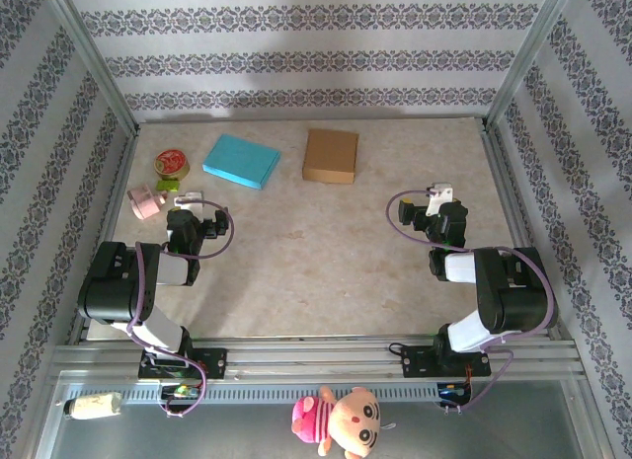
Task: Fold the paper box
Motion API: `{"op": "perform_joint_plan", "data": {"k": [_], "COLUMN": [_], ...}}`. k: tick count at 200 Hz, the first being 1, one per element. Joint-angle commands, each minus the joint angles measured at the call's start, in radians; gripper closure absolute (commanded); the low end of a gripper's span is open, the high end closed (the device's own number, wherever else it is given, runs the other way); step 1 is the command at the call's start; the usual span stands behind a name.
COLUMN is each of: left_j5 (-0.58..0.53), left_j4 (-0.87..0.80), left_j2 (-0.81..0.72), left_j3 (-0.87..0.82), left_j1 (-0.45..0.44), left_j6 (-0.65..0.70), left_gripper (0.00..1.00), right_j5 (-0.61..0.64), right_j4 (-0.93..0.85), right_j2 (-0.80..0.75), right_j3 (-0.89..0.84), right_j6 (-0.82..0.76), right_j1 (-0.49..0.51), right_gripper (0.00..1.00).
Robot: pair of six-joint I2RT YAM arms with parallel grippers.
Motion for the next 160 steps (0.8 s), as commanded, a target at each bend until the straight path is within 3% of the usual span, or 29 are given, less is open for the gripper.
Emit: {"op": "perform_joint_plan", "data": {"k": [1, 160], "left_j5": [0.023, 0.041], "left_j4": [0.064, 0.04], "left_j2": [0.004, 0.003], "left_j3": [0.001, 0.013], "left_j1": [0.017, 0.017], "left_j6": [-0.002, 0.005], "left_gripper": [0.01, 0.01], "right_j5": [0.006, 0.02], "right_j4": [0.036, 0.039], "right_j2": [-0.002, -0.004], "right_j3": [0.004, 0.003], "right_j6": [0.005, 0.002], "right_j1": [0.003, 0.008], "right_gripper": [0.02, 0.02]}}
